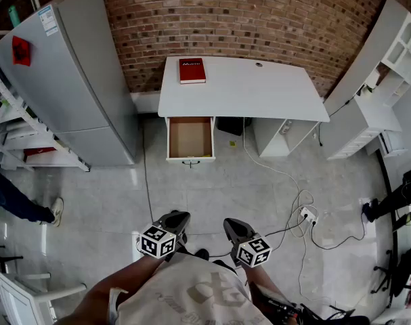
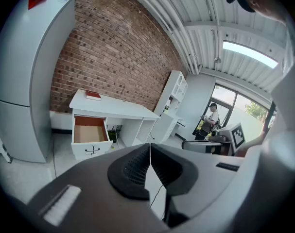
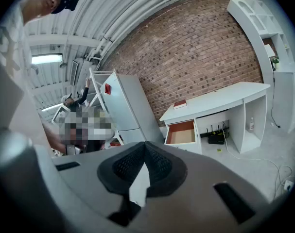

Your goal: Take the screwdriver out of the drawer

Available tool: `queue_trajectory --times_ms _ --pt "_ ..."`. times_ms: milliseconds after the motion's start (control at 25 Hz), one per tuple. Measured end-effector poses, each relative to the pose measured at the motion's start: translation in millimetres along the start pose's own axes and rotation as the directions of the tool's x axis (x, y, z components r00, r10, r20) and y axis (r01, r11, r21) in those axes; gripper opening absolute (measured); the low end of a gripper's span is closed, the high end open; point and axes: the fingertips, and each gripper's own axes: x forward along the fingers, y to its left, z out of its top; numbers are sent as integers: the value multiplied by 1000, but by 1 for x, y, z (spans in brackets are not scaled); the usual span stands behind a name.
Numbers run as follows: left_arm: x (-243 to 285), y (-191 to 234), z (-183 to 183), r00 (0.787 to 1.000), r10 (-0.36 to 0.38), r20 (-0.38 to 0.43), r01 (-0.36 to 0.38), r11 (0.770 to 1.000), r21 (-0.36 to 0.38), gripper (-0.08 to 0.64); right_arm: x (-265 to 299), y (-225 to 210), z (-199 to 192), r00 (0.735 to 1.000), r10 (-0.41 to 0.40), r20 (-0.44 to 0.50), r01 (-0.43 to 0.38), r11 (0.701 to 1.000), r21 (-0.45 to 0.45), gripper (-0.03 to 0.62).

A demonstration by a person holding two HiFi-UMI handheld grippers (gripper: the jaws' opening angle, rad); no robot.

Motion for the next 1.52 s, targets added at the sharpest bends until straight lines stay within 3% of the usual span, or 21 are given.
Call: queue_trajectory --times_ms 280,760,1080,1520 --pt "-16 8 -9 999 29 13 -29 999 -16 10 5 10 -5 1000 7 -1 -7 1000 -7 6" --pt "-6 7 11 1000 -7 19 7 999 34 11 4 5 3 999 -27 29 27 1000 -9 6" --pt "-10 17 7 999 28 28 -28 1000 10 10 16 10 7 1000 20 15 -20 999 -30 6" --pt "-2 40 17 998 58 29 -58 998 -27 11 40 -7 9 999 -15 -40 15 1000 2 6"
